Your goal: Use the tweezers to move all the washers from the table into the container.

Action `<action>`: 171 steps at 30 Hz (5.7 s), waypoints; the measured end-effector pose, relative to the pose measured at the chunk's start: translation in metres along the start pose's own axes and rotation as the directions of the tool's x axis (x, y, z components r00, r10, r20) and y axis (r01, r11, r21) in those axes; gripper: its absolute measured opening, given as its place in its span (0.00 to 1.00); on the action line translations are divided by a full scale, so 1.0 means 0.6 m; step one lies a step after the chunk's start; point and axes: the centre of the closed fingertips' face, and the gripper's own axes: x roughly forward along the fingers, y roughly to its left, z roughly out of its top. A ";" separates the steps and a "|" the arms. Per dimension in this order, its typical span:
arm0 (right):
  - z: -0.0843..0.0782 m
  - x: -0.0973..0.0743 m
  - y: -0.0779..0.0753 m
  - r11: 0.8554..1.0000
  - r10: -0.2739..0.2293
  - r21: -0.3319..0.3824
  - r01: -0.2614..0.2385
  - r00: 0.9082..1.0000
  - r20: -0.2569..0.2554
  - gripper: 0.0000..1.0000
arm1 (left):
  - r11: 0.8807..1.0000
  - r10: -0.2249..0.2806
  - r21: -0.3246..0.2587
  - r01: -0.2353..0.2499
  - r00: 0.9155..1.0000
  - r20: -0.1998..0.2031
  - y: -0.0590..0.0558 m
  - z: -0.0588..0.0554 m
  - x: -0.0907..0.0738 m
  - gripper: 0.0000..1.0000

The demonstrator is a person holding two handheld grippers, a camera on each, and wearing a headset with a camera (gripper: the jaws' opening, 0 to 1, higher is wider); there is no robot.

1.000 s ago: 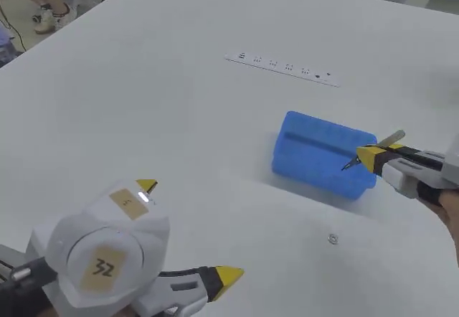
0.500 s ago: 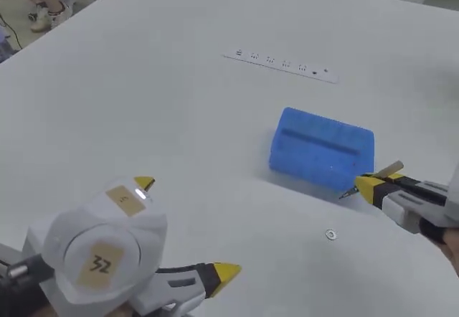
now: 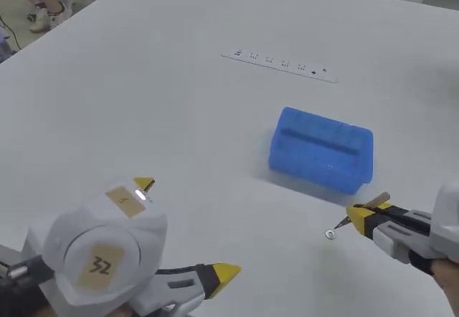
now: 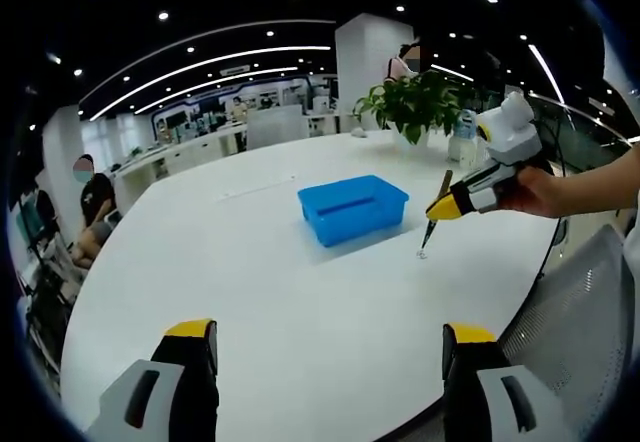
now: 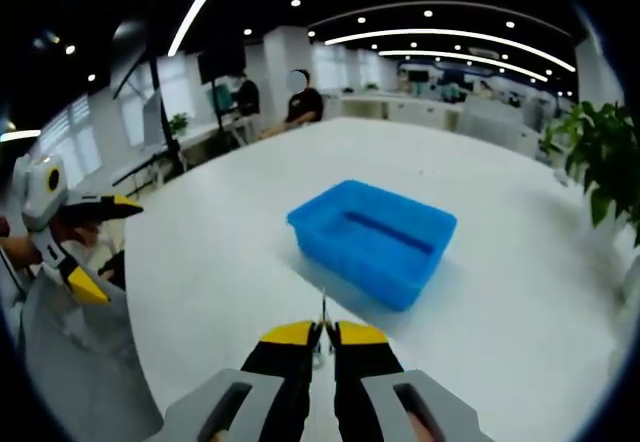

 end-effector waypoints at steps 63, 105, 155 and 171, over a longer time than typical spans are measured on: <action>0.120 -0.020 -0.030 0.996 -0.015 -0.087 0.024 0.994 0.109 0.02 | 1.000 -0.019 0.015 0.019 1.000 -0.008 -0.005 -0.003 0.002 0.95; 0.092 0.100 -0.119 0.989 -0.061 -0.135 0.055 0.997 -0.043 0.02 | 0.998 -0.007 0.067 0.009 1.000 -0.028 0.009 -0.001 -0.001 0.80; 0.069 -0.018 0.126 0.908 0.302 -0.277 -0.315 0.949 -0.091 0.03 | 0.775 -0.628 0.153 0.614 0.775 0.072 -0.134 0.180 0.031 0.23; 0.005 -0.026 0.160 0.832 0.338 -0.376 -0.408 0.910 -0.239 0.03 | 0.591 -0.766 0.320 0.740 0.639 -0.062 -0.206 0.171 0.051 0.05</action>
